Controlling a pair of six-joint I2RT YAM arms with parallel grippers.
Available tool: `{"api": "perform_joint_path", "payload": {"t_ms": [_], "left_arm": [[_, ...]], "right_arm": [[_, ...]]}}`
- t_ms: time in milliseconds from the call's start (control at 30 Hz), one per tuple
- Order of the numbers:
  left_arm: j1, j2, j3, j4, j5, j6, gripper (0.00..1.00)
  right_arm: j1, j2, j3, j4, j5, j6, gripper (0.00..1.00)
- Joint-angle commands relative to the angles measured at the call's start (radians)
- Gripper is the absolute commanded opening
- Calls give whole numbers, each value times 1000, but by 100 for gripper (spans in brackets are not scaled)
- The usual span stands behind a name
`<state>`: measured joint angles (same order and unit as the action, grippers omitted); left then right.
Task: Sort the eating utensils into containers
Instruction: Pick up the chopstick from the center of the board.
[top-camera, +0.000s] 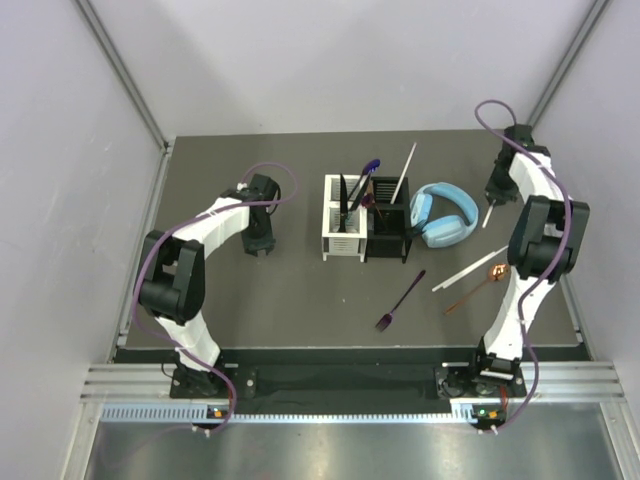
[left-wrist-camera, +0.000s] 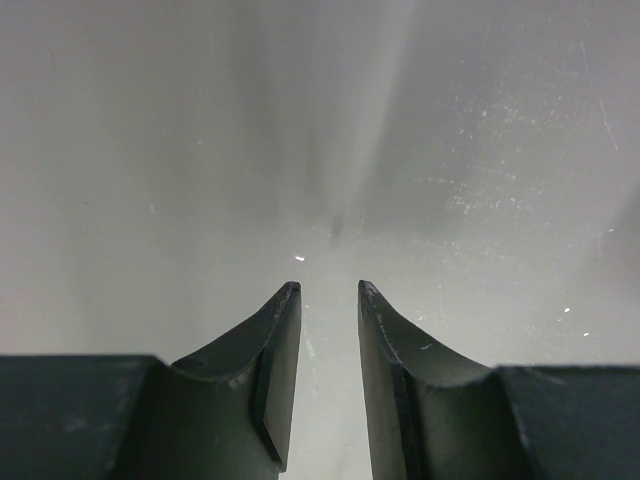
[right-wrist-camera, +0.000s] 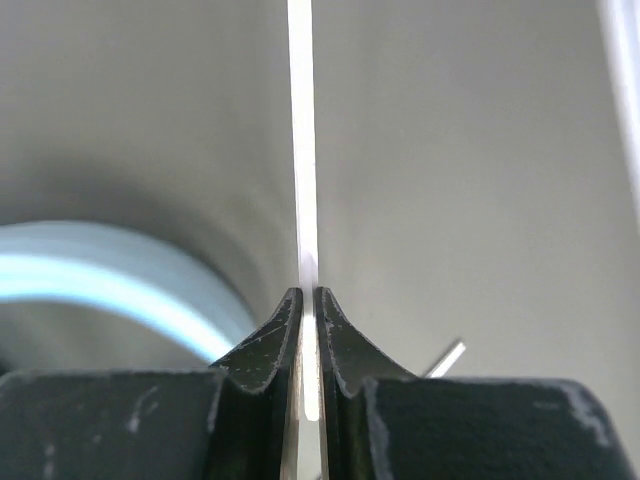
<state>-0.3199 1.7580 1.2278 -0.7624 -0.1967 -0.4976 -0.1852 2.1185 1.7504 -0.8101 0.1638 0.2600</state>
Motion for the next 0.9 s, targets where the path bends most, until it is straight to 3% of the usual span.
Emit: {"api": "perform_joint_path", "payload": {"t_ms": [0, 300, 433, 600, 867], "left_arm": [[5, -25, 9, 29, 19, 11, 35], [5, -26, 2, 46, 54, 16, 34], [5, -23, 2, 55, 77, 11, 34], [5, -31, -7, 66, 91, 10, 34], [5, -69, -25, 66, 79, 11, 33]], "right_arm": [[9, -178, -19, 101, -27, -24, 0], [99, -446, -141, 203, -105, -33, 0], [212, -534, -163, 207, -135, 2, 0], [311, -546, -167, 265, -122, 24, 0], [412, -425, -112, 356, -133, 21, 0]]}}
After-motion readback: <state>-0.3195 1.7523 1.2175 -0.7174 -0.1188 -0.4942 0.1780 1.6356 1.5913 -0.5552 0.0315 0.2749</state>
